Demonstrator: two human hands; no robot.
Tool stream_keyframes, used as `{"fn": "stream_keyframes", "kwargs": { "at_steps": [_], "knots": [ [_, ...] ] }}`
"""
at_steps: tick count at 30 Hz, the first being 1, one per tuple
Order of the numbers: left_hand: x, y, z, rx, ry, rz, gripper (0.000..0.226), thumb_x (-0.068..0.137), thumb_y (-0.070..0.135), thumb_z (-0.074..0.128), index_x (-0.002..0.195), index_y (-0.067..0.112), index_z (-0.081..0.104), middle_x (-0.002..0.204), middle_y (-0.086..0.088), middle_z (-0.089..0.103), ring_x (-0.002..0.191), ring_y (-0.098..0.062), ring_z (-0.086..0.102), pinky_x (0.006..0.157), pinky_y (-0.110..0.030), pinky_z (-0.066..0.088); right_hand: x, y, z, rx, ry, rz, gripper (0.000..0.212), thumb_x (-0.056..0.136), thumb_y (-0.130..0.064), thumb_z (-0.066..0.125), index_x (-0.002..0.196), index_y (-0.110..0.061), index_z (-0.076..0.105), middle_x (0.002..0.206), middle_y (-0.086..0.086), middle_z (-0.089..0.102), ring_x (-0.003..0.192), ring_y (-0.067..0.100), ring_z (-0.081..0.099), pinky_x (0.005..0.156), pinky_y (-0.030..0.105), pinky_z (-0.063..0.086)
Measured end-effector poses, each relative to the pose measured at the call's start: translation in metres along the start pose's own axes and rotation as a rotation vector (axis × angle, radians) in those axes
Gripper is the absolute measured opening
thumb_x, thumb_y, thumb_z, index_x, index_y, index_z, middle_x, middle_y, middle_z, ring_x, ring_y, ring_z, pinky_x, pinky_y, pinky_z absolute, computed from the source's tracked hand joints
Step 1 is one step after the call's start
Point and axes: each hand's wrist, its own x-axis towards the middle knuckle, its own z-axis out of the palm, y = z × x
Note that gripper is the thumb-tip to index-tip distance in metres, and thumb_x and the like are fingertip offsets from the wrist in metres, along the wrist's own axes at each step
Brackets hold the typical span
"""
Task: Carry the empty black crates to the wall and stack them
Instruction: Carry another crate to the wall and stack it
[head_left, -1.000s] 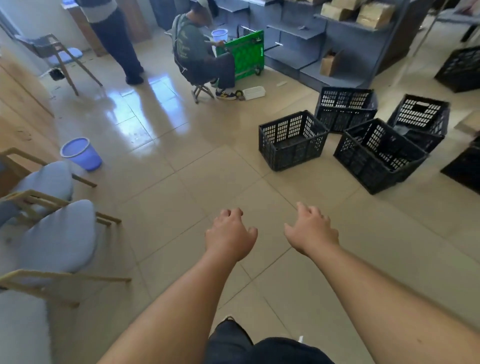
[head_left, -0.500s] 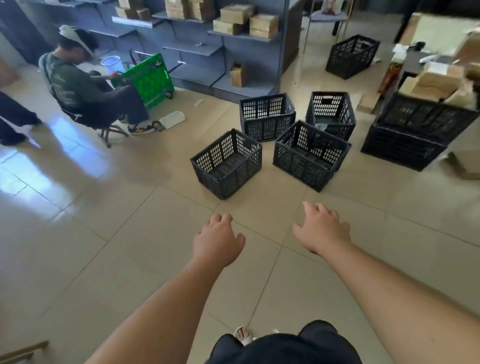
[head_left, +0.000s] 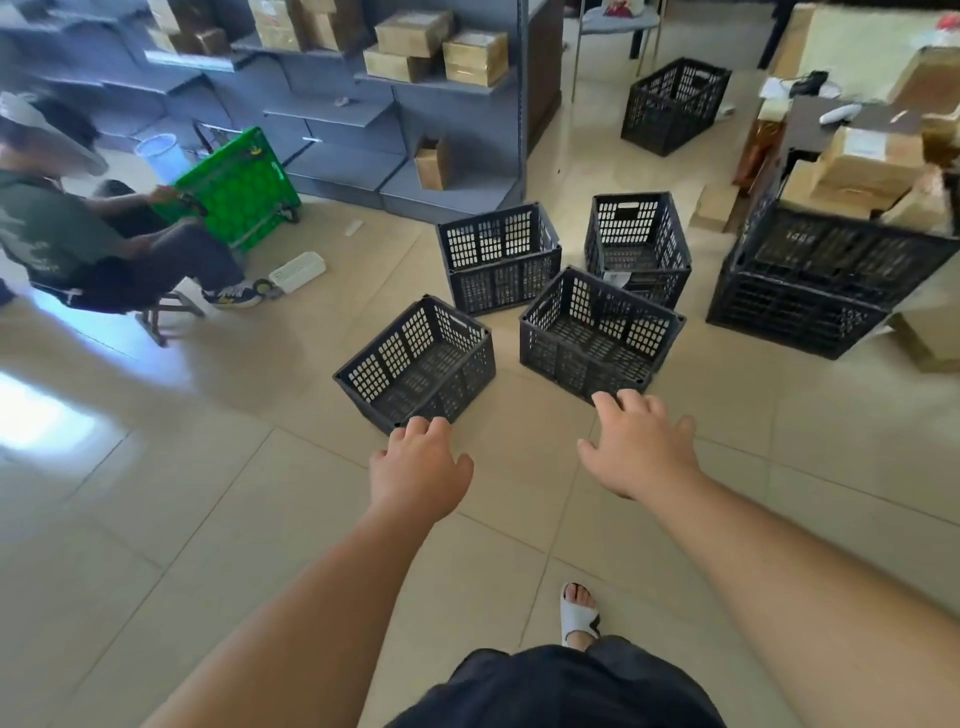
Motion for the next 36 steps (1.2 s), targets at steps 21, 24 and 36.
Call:
{"fn": "stream_keyframes", "kwargs": {
  "at_steps": [21,24,36],
  "knots": [
    [0.315,-0.069,-0.083,-0.112,-0.01,-0.197,0.064,0.096,0.058,0.036,0.152,0.027,0.033,0.151,0.001,0.041,0.139,-0.025,0.039,0.108,-0.049,0.036,0.347,-0.135,-0.089,-0.03,-0.103,-0.115,0.063,0.091,-0.058,0.038,0.147,-0.031,0.031,0.151,0.0,0.035,0.136,0.028,0.032,0.105,0.06,0.03],
    [0.35,-0.088,-0.094,-0.126,-0.012,-0.237,0.066,0.095,0.06,0.036,0.153,0.028,0.032,0.153,0.001,0.04,0.14,-0.025,0.037,0.109,-0.049,0.035,0.387,-0.164,-0.098,-0.022,-0.129,-0.131,0.06,0.091,-0.057,0.038,0.145,-0.031,0.034,0.15,0.0,0.037,0.134,0.029,0.034,0.104,0.058,0.032],
    [0.466,-0.119,-0.104,-0.242,-0.062,-0.509,0.068,0.096,0.058,0.038,0.156,0.027,0.029,0.155,0.0,0.039,0.141,-0.025,0.038,0.108,-0.049,0.036,0.557,-0.241,-0.112,-0.119,-0.208,-0.334,0.062,0.093,-0.055,0.041,0.147,-0.028,0.032,0.151,0.004,0.036,0.137,0.029,0.034,0.105,0.057,0.031]
  ]
}}
